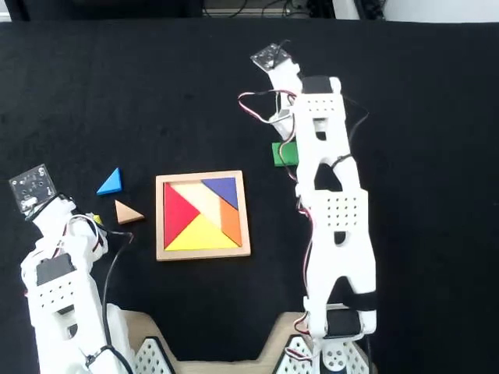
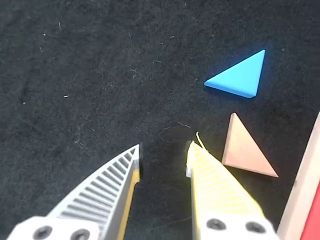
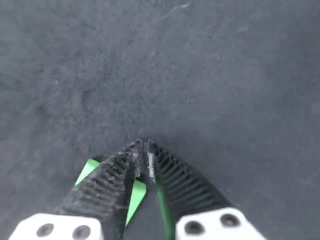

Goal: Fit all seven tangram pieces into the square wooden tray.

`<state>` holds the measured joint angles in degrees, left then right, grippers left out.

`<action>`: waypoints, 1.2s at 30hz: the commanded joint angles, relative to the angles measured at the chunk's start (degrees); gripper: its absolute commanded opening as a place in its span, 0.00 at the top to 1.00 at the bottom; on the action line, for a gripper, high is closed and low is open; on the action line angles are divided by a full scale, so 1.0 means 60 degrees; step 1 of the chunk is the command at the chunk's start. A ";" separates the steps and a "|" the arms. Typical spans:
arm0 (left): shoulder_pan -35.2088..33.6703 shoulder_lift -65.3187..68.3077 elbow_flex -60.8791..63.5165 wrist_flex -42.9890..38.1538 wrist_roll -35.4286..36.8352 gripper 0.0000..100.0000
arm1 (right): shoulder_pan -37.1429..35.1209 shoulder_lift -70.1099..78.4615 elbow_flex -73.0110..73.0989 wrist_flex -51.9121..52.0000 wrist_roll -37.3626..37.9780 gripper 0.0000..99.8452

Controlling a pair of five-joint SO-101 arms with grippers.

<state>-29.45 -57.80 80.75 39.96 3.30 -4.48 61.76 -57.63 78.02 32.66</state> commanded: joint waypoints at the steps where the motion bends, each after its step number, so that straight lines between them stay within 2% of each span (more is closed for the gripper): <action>1: 0.0125 -0.0073 -0.0051 -0.0190 -0.0015 0.84 | 0.0147 -0.0022 -0.0462 0.0396 0.0103 0.99; 8: 0.0154 -0.0073 -0.0051 -0.0190 -0.0015 0.84 | 0.0000 -0.0081 -0.0740 0.2286 0.0117 0.99; 14: 0.0139 -0.0073 -0.0051 -0.0190 -0.0015 0.84 | -0.0147 -0.0696 -0.3231 0.3883 0.0015 0.99; 16: 0.0139 -0.0073 -0.0051 -0.0190 -0.0015 0.84 | 0.0044 -0.1092 -0.3875 0.3897 -0.0777 0.99; 19: 0.0139 -0.0073 -0.0066 -0.0190 0.0000 0.84 | 0.0425 -0.2190 -0.3524 0.3897 -0.2462 0.99; 21: 0.0154 -0.0073 -0.0066 -0.0190 0.0015 0.83 | 0.0542 -0.3216 -0.2410 0.3897 -0.3033 0.99; 28: 0.0183 -0.0073 -0.0066 -0.0190 0.0029 0.83 | -0.0088 -0.7187 0.3436 0.3560 -0.3062 0.99; 33: 0.0681 -0.0073 -0.0007 -0.0190 -0.0015 0.83 | -0.0410 -0.8593 0.7465 0.2154 -0.3106 0.99; 36: 0.0755 -0.0073 -0.0007 -0.0205 -0.0015 0.83 | -0.0659 -0.9165 1.0015 0.0469 -0.3033 0.99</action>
<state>-25.93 -57.80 80.75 39.96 3.30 -6.59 12.35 -11.12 89.27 14.55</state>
